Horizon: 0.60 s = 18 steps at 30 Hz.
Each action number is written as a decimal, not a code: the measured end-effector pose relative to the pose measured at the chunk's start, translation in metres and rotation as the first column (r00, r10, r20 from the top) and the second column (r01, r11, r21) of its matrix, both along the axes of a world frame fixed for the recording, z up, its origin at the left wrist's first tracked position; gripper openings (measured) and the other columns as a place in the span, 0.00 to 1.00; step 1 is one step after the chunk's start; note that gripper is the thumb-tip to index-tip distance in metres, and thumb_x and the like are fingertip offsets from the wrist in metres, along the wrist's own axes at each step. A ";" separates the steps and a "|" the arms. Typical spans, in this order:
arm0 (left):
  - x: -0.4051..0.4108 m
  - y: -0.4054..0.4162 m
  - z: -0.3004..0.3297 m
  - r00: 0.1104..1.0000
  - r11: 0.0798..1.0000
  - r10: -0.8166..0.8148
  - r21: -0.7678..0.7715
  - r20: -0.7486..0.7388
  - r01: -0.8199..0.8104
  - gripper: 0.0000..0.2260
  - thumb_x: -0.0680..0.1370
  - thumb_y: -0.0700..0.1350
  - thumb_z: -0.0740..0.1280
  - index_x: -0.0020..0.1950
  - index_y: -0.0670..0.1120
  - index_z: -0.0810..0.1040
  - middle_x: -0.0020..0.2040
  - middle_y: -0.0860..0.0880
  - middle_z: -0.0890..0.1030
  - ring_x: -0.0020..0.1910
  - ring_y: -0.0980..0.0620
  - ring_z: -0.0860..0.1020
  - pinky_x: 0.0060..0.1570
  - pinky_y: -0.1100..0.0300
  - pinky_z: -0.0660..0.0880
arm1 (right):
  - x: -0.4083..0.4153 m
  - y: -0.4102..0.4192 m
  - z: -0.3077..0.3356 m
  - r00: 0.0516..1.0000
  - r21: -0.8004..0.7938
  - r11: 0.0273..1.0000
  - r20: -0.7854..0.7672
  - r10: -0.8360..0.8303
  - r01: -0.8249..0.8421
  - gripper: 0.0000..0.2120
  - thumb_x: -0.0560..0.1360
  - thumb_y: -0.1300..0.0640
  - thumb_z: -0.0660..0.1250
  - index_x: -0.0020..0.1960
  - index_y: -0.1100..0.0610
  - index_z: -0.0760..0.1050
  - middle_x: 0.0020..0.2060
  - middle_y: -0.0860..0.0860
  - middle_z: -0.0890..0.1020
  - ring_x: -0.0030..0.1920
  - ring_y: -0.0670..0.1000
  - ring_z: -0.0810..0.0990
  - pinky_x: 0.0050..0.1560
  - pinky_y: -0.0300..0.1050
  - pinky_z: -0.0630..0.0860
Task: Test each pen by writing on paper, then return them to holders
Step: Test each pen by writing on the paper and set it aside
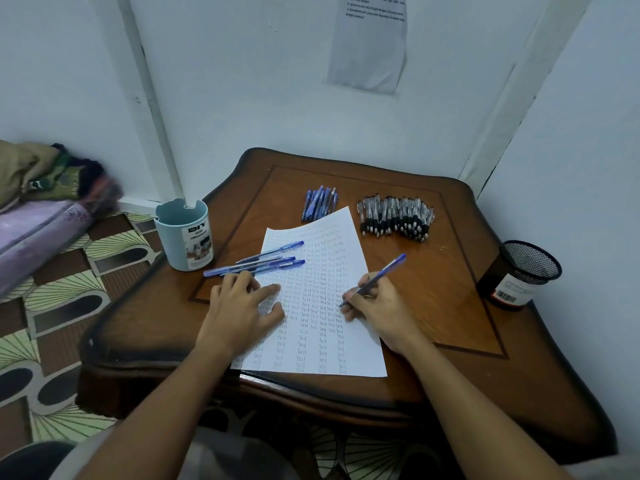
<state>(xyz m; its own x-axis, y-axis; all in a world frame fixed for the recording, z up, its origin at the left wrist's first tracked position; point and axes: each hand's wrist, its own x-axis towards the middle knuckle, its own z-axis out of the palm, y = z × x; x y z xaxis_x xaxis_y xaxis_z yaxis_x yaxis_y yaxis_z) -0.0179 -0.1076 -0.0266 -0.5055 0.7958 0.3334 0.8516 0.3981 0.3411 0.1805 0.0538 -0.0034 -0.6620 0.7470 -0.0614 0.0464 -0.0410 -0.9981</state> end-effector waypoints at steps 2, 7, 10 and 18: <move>0.000 0.000 0.000 1.000 1.000 0.003 0.001 -0.002 -0.003 0.24 0.73 0.64 0.56 0.62 0.60 0.80 0.47 0.55 0.68 0.51 0.54 0.65 0.54 0.53 0.63 | 0.004 -0.001 -0.002 1.000 0.053 0.999 0.012 -0.010 0.009 0.11 0.78 0.69 0.67 0.51 0.60 0.67 0.40 0.61 0.81 0.40 0.59 0.82 0.45 0.53 0.81; 0.000 0.000 0.000 1.000 1.000 -0.001 0.018 -0.003 0.001 0.24 0.72 0.64 0.55 0.61 0.59 0.81 0.47 0.55 0.68 0.51 0.54 0.65 0.54 0.53 0.63 | 0.008 -0.002 -0.007 0.997 0.090 0.994 -0.019 -0.068 0.070 0.11 0.77 0.71 0.69 0.51 0.61 0.68 0.39 0.59 0.81 0.37 0.58 0.81 0.34 0.46 0.77; 0.000 0.000 0.000 1.000 1.000 -0.003 0.010 0.006 0.003 0.25 0.72 0.64 0.55 0.62 0.59 0.81 0.47 0.55 0.68 0.51 0.54 0.65 0.55 0.53 0.62 | 0.008 -0.002 -0.009 0.997 0.090 0.993 -0.031 -0.068 0.070 0.10 0.76 0.72 0.69 0.50 0.62 0.69 0.39 0.62 0.80 0.37 0.61 0.80 0.34 0.47 0.78; 0.000 0.000 -0.001 1.000 1.000 -0.004 0.002 -0.003 0.004 0.26 0.72 0.65 0.54 0.63 0.59 0.80 0.47 0.55 0.68 0.51 0.55 0.64 0.55 0.54 0.61 | 0.008 -0.004 -0.011 0.997 0.166 0.983 0.020 -0.080 0.076 0.09 0.76 0.70 0.70 0.49 0.61 0.70 0.39 0.61 0.81 0.37 0.61 0.81 0.40 0.54 0.80</move>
